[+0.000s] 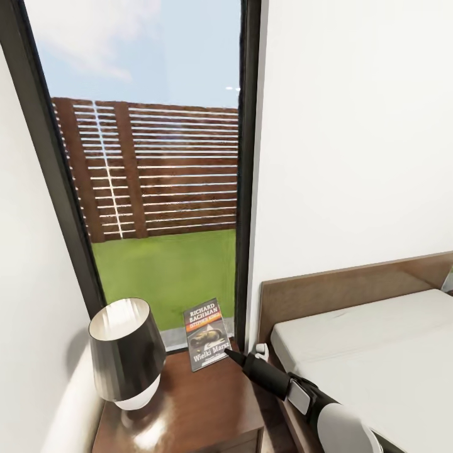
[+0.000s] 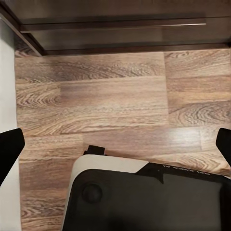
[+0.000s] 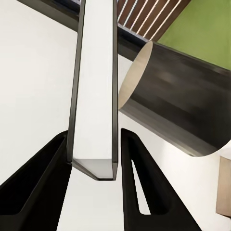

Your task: In the bedroom, move the book from the bed onto either nightstand, and place the two sandals side by side next to the bed.

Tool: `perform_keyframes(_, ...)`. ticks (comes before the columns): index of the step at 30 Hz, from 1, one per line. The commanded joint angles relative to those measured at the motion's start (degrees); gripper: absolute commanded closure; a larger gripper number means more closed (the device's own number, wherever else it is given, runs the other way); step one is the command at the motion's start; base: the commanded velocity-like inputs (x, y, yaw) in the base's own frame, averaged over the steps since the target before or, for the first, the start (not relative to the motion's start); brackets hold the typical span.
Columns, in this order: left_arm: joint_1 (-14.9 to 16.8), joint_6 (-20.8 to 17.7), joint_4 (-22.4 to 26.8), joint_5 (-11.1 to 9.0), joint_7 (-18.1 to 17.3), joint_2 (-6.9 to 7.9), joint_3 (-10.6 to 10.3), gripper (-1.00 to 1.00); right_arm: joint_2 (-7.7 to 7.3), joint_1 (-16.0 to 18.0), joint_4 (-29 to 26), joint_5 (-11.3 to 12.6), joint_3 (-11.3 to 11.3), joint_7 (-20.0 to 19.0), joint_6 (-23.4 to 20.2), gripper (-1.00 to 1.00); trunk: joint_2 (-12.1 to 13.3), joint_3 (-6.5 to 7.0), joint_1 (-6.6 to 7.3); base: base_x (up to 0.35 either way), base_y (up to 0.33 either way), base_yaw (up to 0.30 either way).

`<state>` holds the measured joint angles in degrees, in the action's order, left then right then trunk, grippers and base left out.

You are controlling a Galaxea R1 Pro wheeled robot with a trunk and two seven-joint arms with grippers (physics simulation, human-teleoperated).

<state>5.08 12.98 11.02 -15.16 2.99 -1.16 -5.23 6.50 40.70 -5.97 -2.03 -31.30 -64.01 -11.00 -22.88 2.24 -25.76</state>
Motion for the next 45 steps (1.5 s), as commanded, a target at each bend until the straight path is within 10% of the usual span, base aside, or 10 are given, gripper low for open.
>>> perform_keyframes(1,0.02,0.21,-0.04,-0.35,0.3,0.01,-0.49,-1.0,0.04,-0.01,-0.09,-0.21,-0.43,-0.15,-0.6,1.0,-0.04,-0.02,-0.02,0.0,0.0,0.0)
perform_keyframes(45,0.02,0.23,-0.12,-0.39,0.26,0.01,-0.48,-1.0,0.09,-0.01,0.0,-0.21,-0.38,-0.19,-0.6,1.0,-2.45,-1.06,-1.34,0.0,0.0,0.012)
